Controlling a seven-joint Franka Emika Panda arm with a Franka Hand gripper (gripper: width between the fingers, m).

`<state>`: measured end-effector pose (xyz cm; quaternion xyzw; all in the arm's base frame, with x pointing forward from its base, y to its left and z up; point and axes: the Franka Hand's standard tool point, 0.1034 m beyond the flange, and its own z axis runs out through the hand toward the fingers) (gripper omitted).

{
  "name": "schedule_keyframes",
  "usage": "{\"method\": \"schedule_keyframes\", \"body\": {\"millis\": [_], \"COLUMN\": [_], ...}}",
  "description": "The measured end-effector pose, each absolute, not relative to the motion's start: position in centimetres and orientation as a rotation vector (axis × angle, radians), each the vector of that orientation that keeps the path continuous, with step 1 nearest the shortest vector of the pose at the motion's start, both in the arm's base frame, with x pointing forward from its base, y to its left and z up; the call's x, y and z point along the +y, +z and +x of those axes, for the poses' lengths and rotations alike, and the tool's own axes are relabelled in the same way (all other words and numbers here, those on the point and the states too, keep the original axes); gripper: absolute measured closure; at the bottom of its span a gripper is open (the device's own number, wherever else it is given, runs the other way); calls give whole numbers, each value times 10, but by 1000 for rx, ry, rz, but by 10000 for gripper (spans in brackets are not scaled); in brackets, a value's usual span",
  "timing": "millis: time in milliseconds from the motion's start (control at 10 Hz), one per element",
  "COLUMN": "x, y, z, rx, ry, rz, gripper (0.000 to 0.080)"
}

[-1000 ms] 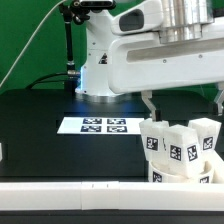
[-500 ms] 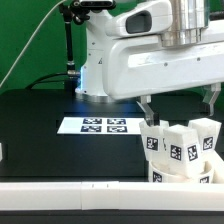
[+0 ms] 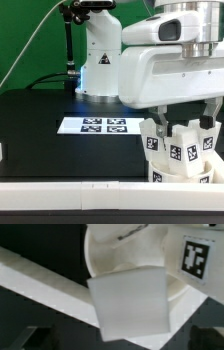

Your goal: Assemble stool

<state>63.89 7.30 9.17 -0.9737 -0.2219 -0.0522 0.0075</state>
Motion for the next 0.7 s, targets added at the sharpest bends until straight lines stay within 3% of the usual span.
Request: {"method": "schedule_keyframes", "body": {"millis": [300, 500, 700], "x": [71, 81, 80], "y": [79, 79, 80], "z": [635, 635, 636], "rx": [-667, -662, -591], "ry": [-138, -122, -119], "rz": [-3055, -3052, -3064], "gripper": [181, 452, 459]}}
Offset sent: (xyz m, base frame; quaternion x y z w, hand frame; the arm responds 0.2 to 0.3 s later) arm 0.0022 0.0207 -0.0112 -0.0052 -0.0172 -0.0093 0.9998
